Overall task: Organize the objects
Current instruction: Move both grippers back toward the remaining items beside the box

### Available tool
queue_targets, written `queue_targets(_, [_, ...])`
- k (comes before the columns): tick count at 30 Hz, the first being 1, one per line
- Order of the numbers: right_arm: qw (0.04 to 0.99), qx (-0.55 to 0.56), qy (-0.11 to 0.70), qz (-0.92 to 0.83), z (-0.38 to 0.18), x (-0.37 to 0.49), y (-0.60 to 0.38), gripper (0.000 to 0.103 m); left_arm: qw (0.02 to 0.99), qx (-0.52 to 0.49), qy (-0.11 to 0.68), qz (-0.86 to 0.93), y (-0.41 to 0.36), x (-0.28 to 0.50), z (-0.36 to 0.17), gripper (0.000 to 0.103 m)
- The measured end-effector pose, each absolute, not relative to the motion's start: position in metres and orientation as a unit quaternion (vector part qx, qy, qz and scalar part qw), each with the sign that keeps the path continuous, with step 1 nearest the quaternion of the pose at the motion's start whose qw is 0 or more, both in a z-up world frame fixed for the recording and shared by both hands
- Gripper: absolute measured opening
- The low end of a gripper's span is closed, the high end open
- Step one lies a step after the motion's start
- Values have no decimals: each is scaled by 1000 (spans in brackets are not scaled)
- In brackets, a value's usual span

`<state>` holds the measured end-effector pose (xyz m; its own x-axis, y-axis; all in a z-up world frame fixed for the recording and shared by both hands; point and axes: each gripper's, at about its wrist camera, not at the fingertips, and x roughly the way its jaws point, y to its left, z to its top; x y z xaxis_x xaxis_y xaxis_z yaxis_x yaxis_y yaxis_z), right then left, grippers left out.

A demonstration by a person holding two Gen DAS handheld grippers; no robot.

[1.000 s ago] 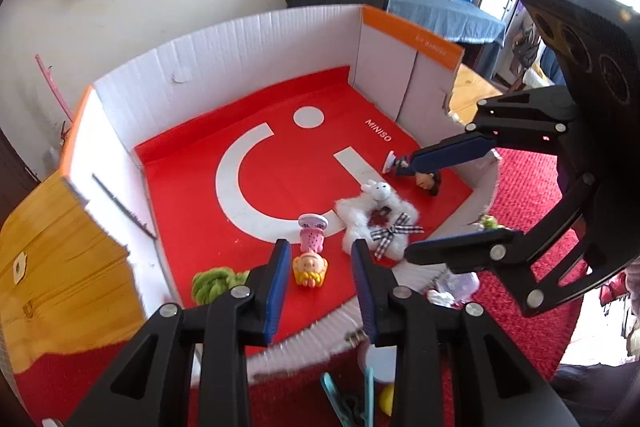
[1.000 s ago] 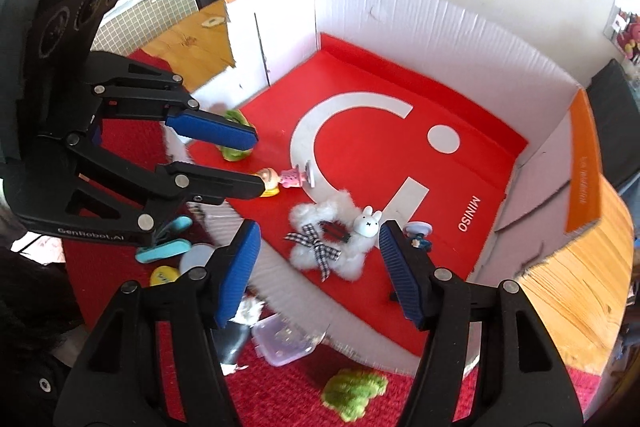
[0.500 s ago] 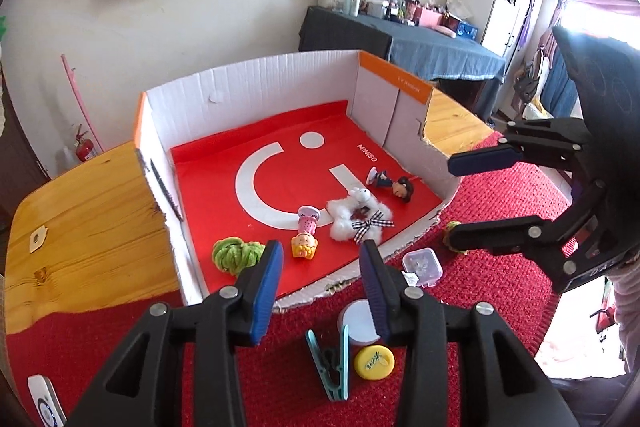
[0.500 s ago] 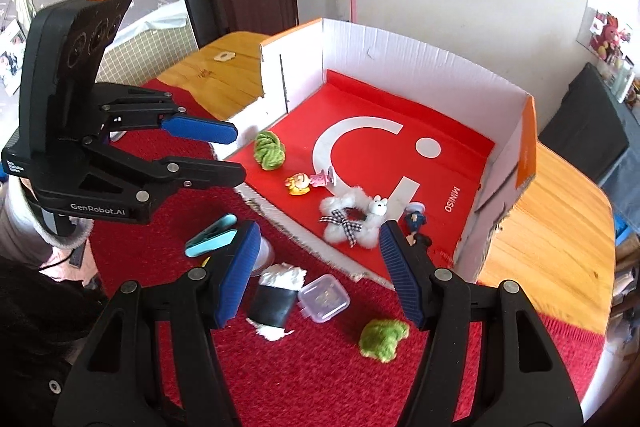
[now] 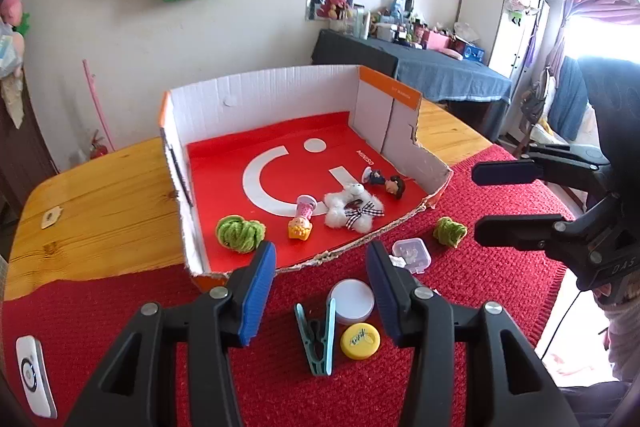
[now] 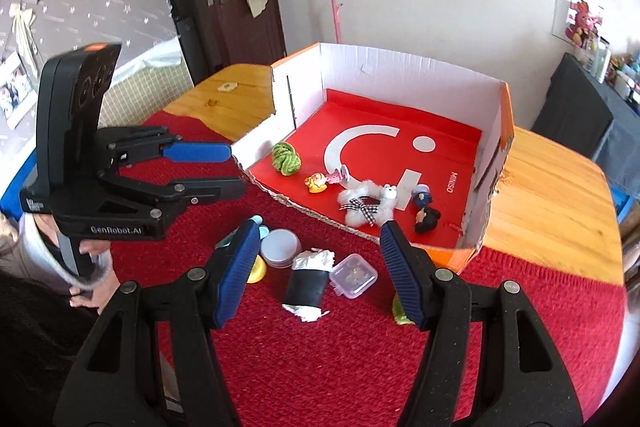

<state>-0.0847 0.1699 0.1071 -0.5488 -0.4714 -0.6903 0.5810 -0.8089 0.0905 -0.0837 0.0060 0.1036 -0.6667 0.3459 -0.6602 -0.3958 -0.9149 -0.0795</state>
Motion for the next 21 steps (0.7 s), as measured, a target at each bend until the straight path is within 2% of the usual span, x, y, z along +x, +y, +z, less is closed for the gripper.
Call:
queue_targets(3, [288, 357, 52, -887, 103, -75, 173, 66, 199, -345, 30, 917, 5, -73, 103, 57])
queue_targets(9, [242, 329, 13, -913, 91, -60, 181, 66, 184, -336, 18, 924, 3, -57, 93, 61])
queue_targets(12, [222, 318, -11, -922, 85, -55, 185, 74, 180, -334, 4, 925, 1, -51, 86, 66])
queue_targets(16, [190, 304, -8, -934, 74, -50, 184, 74, 176, -339, -8, 924, 1, -49, 74, 67])
queue_targets(19, [169, 303, -9, -938, 65, -51, 183, 79, 171, -344, -17, 923, 1, -50, 64, 68])
queue_targets(21, [161, 304, -13, -939, 60, -51, 183, 80, 164, -348, -17, 923, 2, -50, 58, 71])
